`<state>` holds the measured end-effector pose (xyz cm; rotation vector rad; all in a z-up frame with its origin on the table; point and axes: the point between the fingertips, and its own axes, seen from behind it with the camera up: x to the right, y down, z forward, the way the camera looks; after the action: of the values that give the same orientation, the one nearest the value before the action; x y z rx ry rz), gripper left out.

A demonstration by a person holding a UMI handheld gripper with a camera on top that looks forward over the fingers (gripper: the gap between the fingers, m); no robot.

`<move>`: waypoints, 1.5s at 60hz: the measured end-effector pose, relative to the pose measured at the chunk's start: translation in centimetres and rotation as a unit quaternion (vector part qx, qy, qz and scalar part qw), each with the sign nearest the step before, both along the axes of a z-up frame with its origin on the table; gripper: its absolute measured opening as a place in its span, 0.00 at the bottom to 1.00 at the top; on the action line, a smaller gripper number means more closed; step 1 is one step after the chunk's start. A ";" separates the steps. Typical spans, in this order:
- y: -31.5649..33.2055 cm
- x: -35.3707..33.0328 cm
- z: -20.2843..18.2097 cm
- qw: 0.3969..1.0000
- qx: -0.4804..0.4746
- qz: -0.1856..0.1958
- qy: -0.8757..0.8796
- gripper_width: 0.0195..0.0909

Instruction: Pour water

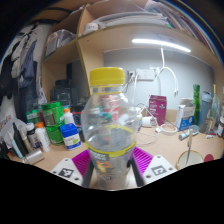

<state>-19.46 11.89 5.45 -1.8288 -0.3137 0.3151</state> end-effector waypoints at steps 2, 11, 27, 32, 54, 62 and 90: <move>0.1 0.0 0.0 1.000 0.002 -0.001 0.002 0.57; 0.2 0.7 0.1 1.000 0.014 -0.026 -0.003 0.48; -0.4 0.3 -0.3 0.999 -0.051 -0.002 0.004 0.40; -1.0 1.3 2.8 0.993 -0.073 -0.022 0.090 0.40; -1.4 3.8 7.7 0.699 -0.312 -0.112 0.633 0.40; -1.0 4.6 10.6 0.550 -0.330 -0.107 0.760 0.40; 1.5 8.3 13.8 0.338 -0.303 -0.119 0.883 0.40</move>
<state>-11.20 13.36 19.24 -1.0094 1.8029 2.1032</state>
